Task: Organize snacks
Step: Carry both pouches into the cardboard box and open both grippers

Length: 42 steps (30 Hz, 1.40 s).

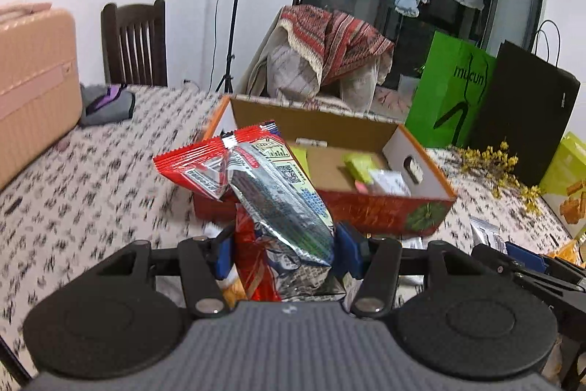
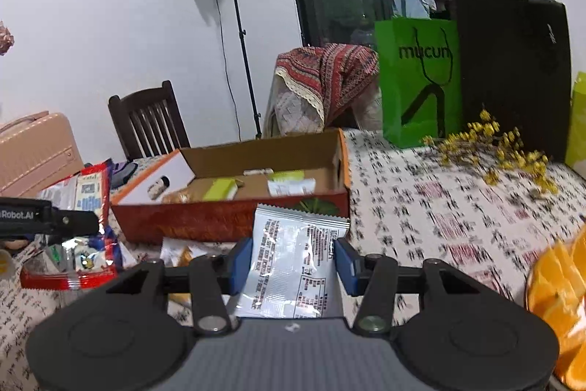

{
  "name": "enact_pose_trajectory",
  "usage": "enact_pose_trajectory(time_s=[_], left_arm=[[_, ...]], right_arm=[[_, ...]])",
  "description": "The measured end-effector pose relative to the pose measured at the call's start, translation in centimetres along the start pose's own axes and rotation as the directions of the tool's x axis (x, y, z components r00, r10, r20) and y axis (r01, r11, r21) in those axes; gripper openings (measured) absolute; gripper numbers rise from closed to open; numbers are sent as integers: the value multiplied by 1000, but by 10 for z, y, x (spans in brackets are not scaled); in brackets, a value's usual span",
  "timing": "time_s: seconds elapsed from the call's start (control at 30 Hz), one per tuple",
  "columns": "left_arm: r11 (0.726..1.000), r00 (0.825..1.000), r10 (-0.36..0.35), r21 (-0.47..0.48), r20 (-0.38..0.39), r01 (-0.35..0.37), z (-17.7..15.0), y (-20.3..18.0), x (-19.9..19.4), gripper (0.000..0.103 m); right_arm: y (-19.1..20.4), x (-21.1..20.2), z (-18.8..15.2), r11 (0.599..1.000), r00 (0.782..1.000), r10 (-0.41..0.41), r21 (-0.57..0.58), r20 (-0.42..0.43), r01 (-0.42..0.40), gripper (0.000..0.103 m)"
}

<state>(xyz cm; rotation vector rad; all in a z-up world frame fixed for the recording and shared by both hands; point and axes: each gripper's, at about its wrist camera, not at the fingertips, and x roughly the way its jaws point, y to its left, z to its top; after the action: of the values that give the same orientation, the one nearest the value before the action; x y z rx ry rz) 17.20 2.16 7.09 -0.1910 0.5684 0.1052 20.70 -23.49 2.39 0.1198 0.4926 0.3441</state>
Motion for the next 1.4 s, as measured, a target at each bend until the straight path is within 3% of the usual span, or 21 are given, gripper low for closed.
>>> enact_pose_trajectory(time_s=[0.37, 0.67, 0.83, 1.27, 1.33, 1.4], left_arm=[[999, 999, -28, -46, 37, 29, 47, -6, 33, 57], [994, 998, -13, -107, 53, 19, 73, -11, 80, 57], [991, 998, 3, -135, 70, 7, 75, -6, 108, 57], [997, 997, 17, -80, 74, -11, 60, 4, 155, 57], [997, 997, -5, -74, 71, 10, 59, 4, 154, 64], [997, 997, -10, -78, 77, 16, 58, 4, 151, 96]], right_arm=[[19, 36, 48, 1000, 1000, -3, -27, 27, 4, 48], [21, 97, 71, 1000, 1000, -18, -17, -4, 18, 48], [9, 131, 75, 998, 1000, 0, 60, -29, 2, 48], [-6, 162, 58, 997, 999, 50, 66, -4, -50, 48], [-7, 162, 58, 997, 998, 56, 59, 1, -56, 50], [-8, 162, 58, 996, 998, 62, 58, 3, -62, 57]])
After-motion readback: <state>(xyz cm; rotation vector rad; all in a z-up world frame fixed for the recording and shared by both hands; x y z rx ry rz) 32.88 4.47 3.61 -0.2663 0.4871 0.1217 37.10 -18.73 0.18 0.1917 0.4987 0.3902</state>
